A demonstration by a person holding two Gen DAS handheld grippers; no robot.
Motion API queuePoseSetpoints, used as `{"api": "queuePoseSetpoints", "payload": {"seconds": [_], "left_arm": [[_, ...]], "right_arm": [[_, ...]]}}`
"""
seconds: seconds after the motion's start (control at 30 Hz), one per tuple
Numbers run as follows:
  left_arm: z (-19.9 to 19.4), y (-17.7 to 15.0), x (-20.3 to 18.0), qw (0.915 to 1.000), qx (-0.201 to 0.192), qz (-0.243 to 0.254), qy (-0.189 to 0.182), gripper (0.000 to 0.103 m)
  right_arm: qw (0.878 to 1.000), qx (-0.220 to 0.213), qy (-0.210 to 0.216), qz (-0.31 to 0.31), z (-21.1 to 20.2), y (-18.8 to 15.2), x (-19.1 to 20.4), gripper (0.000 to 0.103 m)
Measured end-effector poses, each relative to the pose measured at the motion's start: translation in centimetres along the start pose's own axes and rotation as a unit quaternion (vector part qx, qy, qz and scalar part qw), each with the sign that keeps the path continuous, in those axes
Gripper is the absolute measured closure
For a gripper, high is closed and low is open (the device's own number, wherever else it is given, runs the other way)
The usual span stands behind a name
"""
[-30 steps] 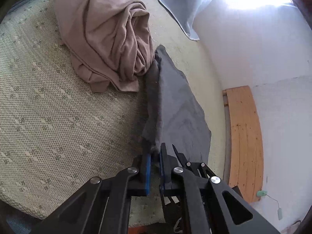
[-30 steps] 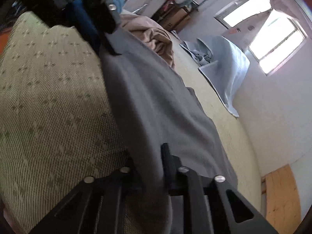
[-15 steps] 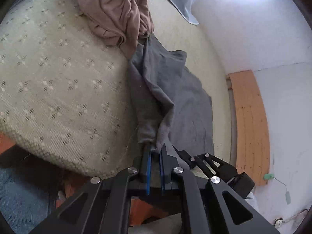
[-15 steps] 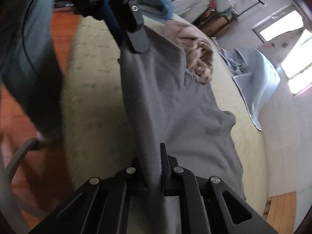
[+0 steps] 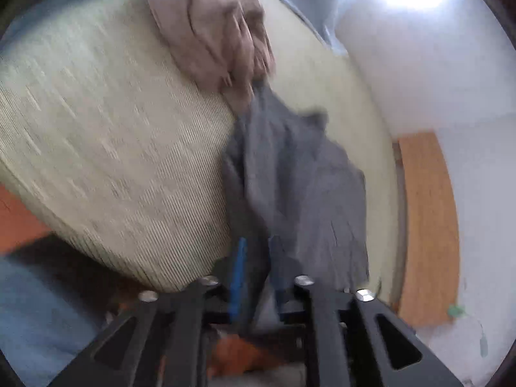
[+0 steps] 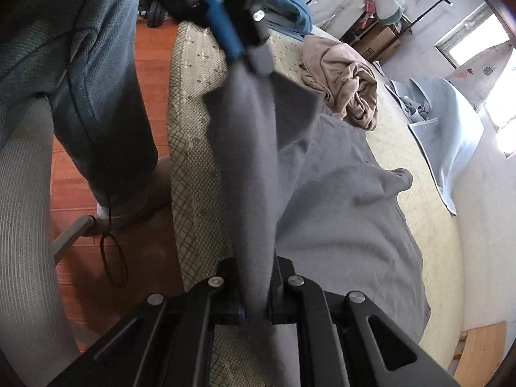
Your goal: Fold clothes
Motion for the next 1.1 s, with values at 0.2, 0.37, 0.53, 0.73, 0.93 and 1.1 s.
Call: {"api": "queuePoseSetpoints", "payload": {"seconds": [0.2, 0.37, 0.53, 0.73, 0.93, 1.1], "left_arm": [[0.3, 6.9, 0.3, 0.9971, -0.065, -0.012, 0.039, 0.041], [2.9, 12.2, 1.0, 0.9950, -0.065, -0.012, 0.074, 0.041], [7.9, 17.4, 2.8, 0.9901, -0.055, -0.019, 0.128, 0.041], [10.9, 22.0, 2.1, 0.9881, -0.056, 0.001, 0.143, 0.041], [12.7, 26.1, 0.8, 0.9879, -0.094, 0.007, 0.124, 0.042], [12.1, 27.9, 0.5, 0.9848, -0.140, 0.017, 0.102, 0.050]], "right_arm": [[0.999, -0.029, 0.039, 0.025, -1.0, 0.3, -1.1, 0.058], [0.989, -0.078, 0.104, 0.076, -3.1, 1.1, -2.7, 0.052], [0.971, -0.123, 0.166, 0.117, -5.3, 1.6, -4.3, 0.051], [0.942, -0.177, 0.214, 0.186, -7.4, 1.5, -7.5, 0.043], [0.931, -0.181, 0.195, 0.250, -6.7, 0.7, -10.0, 0.043], [0.929, -0.177, 0.170, 0.276, -6.7, -0.5, -11.0, 0.043]]}}
Point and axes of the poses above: each gripper's, at about its wrist camera, not at the fingertips, and z roughly the way its jaws point, x to its left, y to its top, the point moved 5 cm from there along z, roughly the way its jaws point, and after that the axes turned 4 degrees about x, right-handed, at the moved point
